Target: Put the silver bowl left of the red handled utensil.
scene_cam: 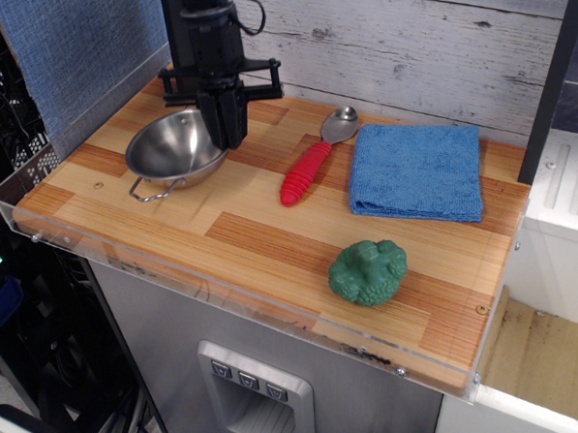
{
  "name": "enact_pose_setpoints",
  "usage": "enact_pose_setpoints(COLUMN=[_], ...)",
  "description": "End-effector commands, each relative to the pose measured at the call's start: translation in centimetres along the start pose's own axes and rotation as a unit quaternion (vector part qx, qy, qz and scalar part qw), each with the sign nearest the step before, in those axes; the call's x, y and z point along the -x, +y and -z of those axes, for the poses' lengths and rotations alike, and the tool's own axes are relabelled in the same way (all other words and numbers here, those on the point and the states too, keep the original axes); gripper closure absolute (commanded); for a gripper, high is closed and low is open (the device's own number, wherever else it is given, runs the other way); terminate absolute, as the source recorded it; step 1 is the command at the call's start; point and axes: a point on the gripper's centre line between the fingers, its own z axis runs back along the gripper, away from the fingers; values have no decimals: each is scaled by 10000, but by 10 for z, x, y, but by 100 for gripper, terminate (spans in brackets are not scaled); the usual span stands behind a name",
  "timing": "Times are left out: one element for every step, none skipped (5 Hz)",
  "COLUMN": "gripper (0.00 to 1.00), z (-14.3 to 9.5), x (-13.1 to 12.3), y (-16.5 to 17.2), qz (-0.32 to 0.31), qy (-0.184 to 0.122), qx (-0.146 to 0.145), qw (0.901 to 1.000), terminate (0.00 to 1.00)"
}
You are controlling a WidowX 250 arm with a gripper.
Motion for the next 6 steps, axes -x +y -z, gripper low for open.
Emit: enact_pose_setpoints(gripper=[0, 0, 0, 0, 0, 0], z=[-56, -90, -109, -111, -105, -105], x=[32, 56, 67, 63, 62, 62], y=[-13, -24, -39, -57, -56, -56], qz=[287, 417, 697, 1098, 878, 878], qy=[-1011, -1687, -1964, -1770, -1418, -1418], qx=[-231, -672, -752, -720, -910, -910], qw=[9942, 9825, 9751, 9754, 9818, 9818], terminate=[0, 0, 0, 0, 0, 0])
